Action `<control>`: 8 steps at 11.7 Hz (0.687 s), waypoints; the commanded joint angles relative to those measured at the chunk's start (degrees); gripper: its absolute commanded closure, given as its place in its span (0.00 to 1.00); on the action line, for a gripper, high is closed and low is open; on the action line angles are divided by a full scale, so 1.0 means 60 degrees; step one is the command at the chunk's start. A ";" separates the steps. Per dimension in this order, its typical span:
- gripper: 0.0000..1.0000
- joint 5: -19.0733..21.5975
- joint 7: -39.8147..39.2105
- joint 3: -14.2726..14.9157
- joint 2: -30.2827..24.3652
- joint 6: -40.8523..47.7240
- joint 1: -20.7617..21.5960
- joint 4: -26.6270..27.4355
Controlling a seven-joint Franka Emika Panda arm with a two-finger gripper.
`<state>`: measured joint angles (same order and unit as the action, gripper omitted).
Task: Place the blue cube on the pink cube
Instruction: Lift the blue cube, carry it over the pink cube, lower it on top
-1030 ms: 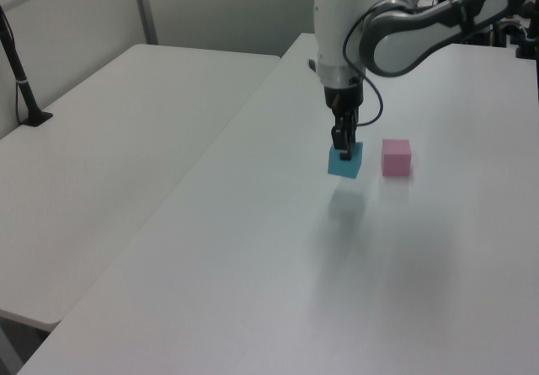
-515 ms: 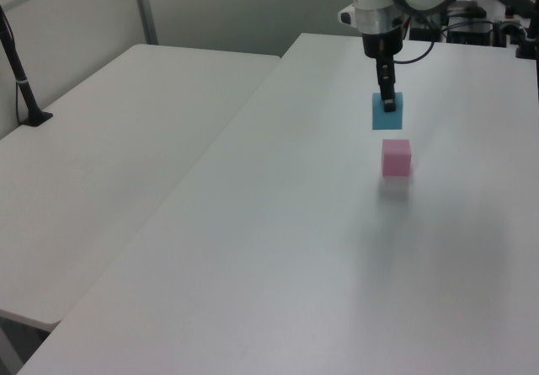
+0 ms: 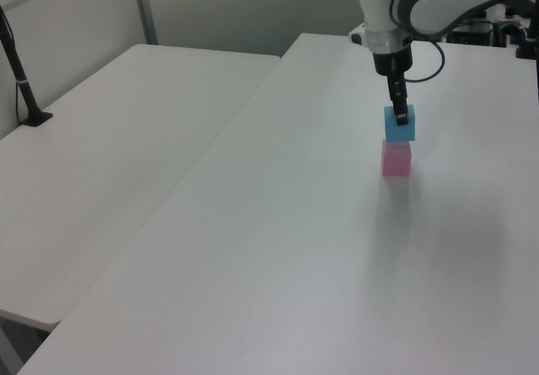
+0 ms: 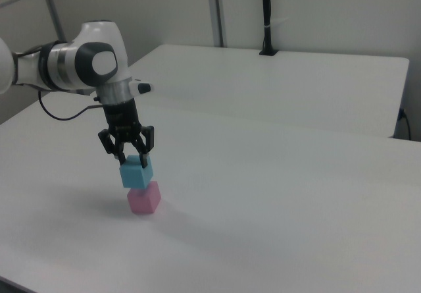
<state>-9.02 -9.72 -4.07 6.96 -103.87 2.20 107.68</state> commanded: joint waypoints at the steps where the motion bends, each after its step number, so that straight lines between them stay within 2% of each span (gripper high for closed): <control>1: 0.43 -0.0225 -0.0036 0.0004 -0.0252 -0.0661 0.0015 0.0583; 3: 0.43 -0.0240 -0.0021 0.0004 -0.0208 -0.0691 0.0000 0.0584; 4: 0.34 -0.0240 -0.0006 0.0004 -0.0150 -0.0808 0.0015 0.0569; 5: 0.15 -0.0225 0.0037 0.0004 -0.0149 -0.0838 0.0015 0.0554; 6: 0.04 -0.0225 0.0110 0.0004 -0.0163 -0.0824 0.0015 0.0540; 8: 0.00 -0.0240 0.0198 0.0004 -0.0164 -0.0780 0.0015 0.0481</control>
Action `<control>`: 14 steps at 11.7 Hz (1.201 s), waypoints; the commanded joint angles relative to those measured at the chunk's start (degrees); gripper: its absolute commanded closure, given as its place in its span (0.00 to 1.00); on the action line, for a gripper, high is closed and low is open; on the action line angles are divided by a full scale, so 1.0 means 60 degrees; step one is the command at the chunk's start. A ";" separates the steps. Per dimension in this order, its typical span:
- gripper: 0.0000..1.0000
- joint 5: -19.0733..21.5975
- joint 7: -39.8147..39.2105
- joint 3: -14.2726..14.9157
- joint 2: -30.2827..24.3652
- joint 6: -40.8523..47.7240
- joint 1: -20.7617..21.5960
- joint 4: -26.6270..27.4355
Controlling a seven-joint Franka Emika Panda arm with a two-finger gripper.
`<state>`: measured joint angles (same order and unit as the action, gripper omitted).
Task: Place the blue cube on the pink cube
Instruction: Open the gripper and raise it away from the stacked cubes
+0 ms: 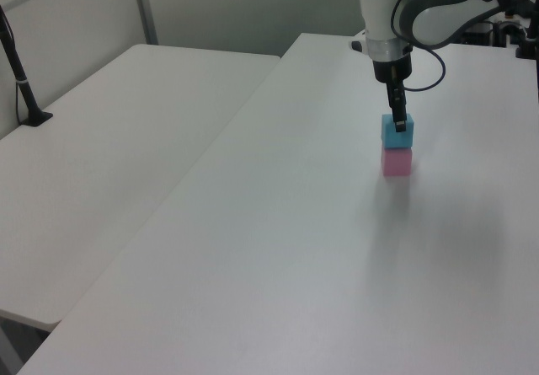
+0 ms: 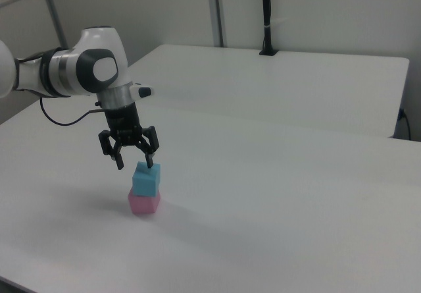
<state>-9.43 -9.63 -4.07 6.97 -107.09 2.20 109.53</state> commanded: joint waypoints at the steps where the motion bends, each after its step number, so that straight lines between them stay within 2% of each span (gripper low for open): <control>1: 0.00 -0.0171 0.0198 0.0004 -0.0210 -0.0199 0.0015 0.0172; 3: 0.00 -0.0142 0.0300 0.0018 -0.0472 0.0005 0.0000 0.0071; 6: 0.00 0.0106 0.0506 0.0091 -0.1481 0.1481 -0.0146 -0.0763; 8: 0.00 0.0676 0.0579 0.0121 -0.2024 0.2289 -0.0597 -0.1261; 10: 0.00 0.1816 0.1205 0.0165 -0.2303 0.2932 -0.1154 -0.1744; 11: 0.00 0.1865 0.1659 0.0208 -0.2392 0.3183 -0.1302 -0.1921; 13: 0.00 0.1720 0.1635 0.0471 -0.2408 0.2735 -0.1347 -0.1952; 14: 0.00 0.1704 0.1475 0.0502 -0.2335 0.1905 -0.1521 -0.1995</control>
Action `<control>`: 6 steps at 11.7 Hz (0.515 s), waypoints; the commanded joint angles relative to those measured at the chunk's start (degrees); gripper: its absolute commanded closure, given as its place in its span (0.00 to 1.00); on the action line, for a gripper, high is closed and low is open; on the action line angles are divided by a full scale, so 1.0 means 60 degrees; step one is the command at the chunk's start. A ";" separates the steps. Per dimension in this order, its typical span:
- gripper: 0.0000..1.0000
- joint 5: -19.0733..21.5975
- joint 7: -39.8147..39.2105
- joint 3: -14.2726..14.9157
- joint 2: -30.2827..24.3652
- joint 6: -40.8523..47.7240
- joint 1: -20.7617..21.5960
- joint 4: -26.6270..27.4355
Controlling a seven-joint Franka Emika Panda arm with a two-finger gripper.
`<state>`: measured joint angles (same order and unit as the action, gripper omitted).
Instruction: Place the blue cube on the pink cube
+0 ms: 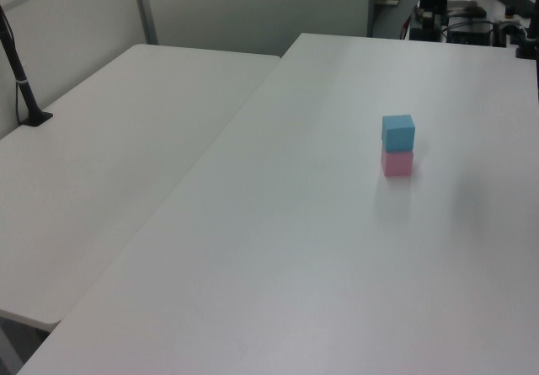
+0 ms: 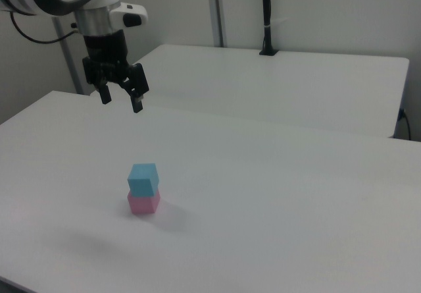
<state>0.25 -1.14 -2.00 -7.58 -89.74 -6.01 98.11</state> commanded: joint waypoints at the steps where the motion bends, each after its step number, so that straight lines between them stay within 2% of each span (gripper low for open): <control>1: 0.00 0.0118 0.0188 0.0173 0.0281 -0.1430 -0.0272 -0.0208; 3: 0.00 0.0177 0.0321 0.0362 0.0778 -0.1405 -0.0287 -0.0953; 6: 0.00 0.0163 0.0307 0.0407 0.0941 -0.1361 -0.0273 -0.1132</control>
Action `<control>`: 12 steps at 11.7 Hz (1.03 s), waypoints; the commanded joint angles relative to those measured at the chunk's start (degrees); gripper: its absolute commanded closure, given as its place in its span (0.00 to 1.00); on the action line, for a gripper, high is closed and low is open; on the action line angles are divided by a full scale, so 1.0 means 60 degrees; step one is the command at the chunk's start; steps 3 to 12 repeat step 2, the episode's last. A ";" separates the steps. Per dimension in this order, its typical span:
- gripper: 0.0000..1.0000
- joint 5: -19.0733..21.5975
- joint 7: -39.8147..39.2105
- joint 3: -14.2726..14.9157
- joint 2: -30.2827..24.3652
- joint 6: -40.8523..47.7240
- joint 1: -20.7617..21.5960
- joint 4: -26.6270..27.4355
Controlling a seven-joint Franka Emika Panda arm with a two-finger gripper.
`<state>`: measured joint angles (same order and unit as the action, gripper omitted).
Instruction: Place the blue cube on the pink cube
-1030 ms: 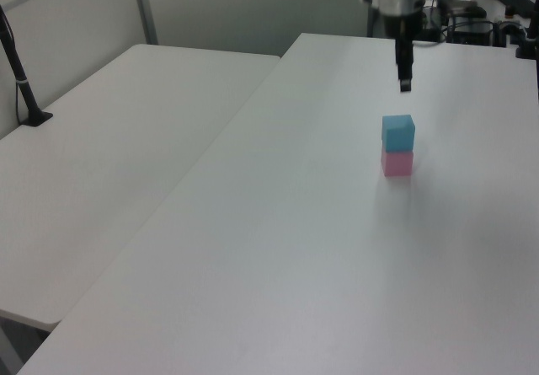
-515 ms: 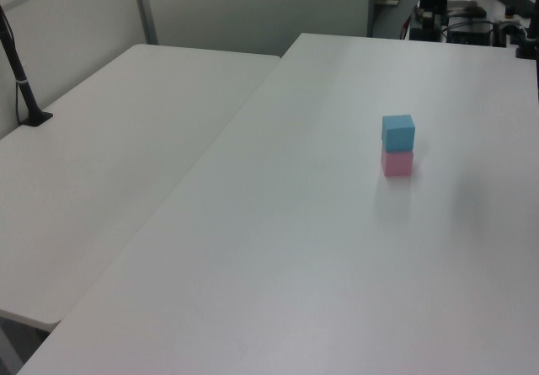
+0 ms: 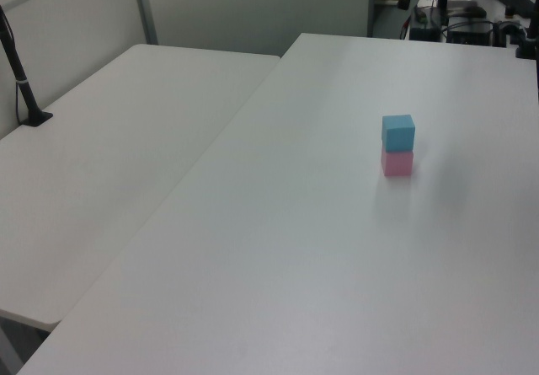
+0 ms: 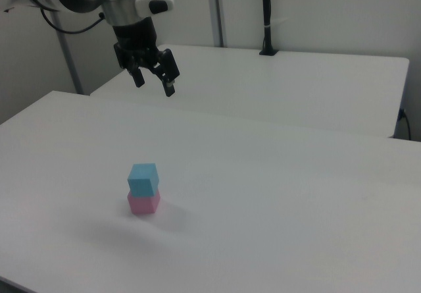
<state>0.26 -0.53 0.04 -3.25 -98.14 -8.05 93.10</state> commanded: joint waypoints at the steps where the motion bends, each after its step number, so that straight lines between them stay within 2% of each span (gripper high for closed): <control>1: 0.00 0.0104 0.0205 0.0067 0.0249 0.0038 0.0068 -0.0296; 12: 0.00 0.0104 0.0205 0.0067 0.0278 0.0023 0.0083 -0.0311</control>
